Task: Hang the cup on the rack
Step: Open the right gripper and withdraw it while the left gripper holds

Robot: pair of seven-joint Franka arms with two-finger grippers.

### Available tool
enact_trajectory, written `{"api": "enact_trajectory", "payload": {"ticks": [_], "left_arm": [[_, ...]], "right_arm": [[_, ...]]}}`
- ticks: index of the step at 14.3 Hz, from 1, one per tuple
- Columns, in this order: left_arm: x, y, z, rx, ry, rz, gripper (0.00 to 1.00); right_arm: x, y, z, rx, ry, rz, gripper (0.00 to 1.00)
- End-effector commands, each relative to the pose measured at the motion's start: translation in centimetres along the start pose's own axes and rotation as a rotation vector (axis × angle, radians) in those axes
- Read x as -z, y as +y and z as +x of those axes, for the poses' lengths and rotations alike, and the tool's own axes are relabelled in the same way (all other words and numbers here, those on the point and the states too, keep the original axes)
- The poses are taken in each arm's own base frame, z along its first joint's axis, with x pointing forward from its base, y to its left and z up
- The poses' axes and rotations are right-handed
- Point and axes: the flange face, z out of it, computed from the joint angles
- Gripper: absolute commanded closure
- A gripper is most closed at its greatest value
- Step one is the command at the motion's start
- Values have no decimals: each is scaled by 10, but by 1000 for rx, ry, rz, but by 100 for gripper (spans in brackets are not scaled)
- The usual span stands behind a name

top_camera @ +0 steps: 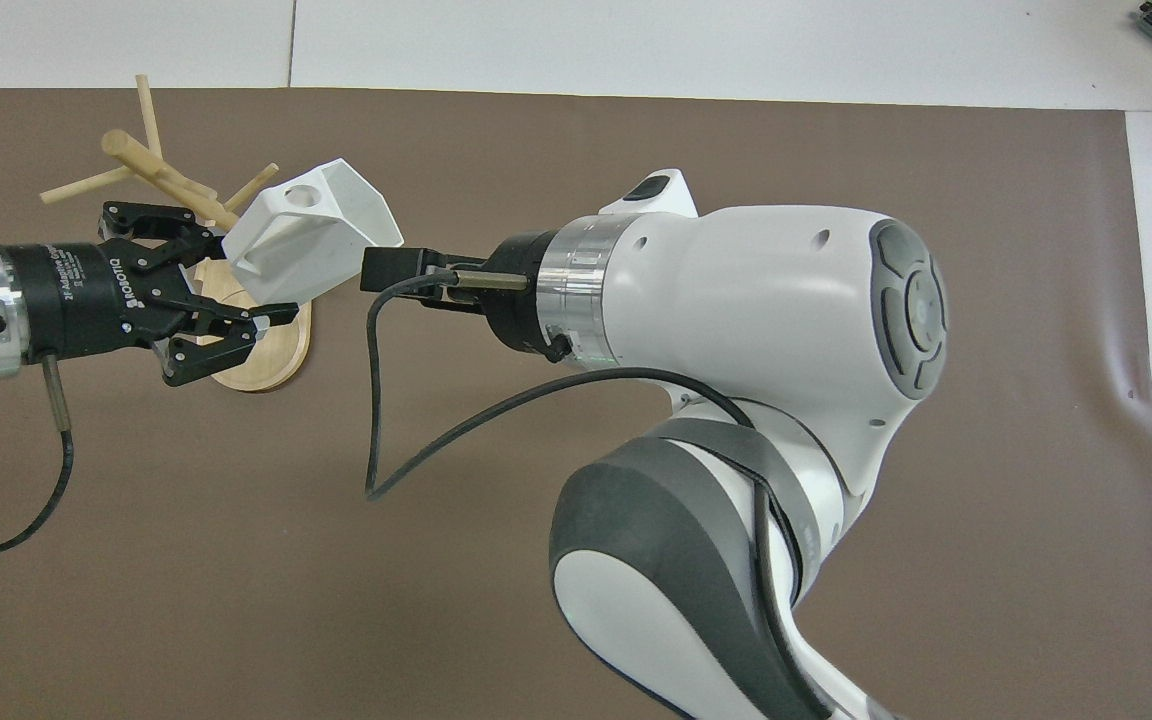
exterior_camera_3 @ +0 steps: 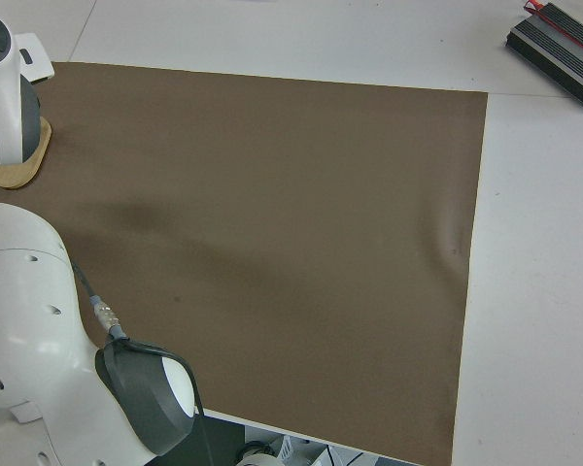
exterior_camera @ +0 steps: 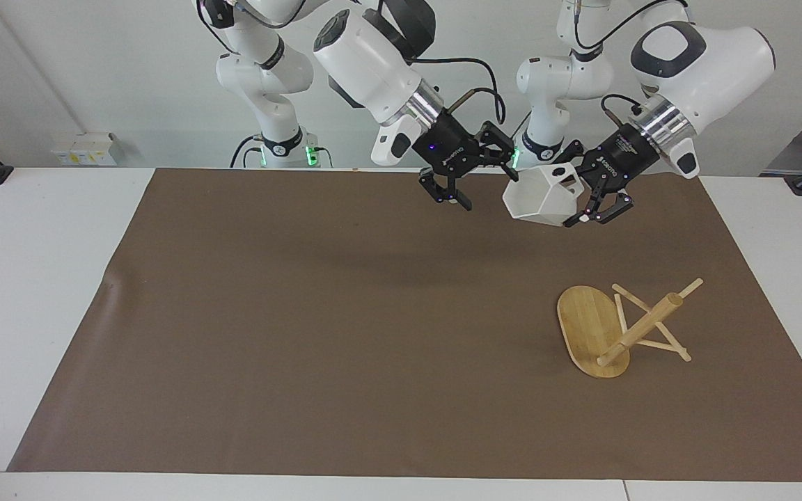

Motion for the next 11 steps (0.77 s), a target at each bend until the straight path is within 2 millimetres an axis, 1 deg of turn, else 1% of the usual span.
{"api": "enact_trajectory", "payload": {"ticks": [1, 4, 6, 8, 10, 11], "left_arm": [[1, -7, 15, 61, 0, -38, 100], [1, -7, 14, 62, -2, -40, 100], [2, -7, 13, 65, -3, -42, 100], [1, -7, 15, 84, -1, -40, 100], [1, -7, 20, 102, 0, -49, 100], [0, -7, 26, 111, -2, -75, 100]], "right_arm": [[5, 15, 10, -19, 12, -21, 0], [15, 34, 28, -24, 51, -58, 0], [18, 39, 33, -28, 65, -62, 0], [22, 49, 41, -6, 88, -106, 0], [29, 63, 52, 5, 112, -150, 0], [34, 70, 58, -1, 123, -165, 0]]}}
